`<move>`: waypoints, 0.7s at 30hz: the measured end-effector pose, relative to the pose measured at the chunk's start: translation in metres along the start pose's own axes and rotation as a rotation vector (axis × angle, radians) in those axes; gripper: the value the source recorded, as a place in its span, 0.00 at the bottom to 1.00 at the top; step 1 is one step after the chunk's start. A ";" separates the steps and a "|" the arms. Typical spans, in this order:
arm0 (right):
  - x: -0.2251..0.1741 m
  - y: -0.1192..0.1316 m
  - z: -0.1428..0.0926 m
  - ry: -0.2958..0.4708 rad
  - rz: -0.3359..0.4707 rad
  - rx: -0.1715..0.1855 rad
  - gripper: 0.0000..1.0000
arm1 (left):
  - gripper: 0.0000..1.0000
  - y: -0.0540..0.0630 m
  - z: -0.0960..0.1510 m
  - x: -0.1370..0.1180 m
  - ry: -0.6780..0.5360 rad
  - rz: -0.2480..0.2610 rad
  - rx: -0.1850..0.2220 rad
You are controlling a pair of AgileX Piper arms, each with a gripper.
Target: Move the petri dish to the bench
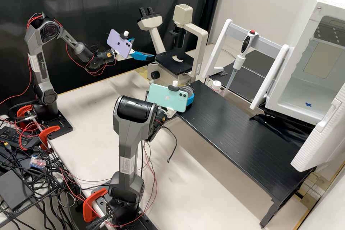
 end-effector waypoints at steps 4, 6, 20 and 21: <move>-0.003 0.003 0.008 -0.026 0.022 0.004 0.00 | 1.00 0.000 0.000 0.000 0.000 0.000 0.000; -0.002 0.005 0.010 -0.032 0.029 0.007 0.00 | 1.00 0.000 0.000 0.000 0.000 0.000 0.000; -0.002 0.005 0.014 -0.054 0.057 0.022 1.00 | 1.00 0.000 0.000 0.000 0.000 0.000 0.000; -0.002 0.005 0.014 -0.055 0.061 0.022 1.00 | 1.00 0.000 0.000 0.000 0.000 0.000 0.000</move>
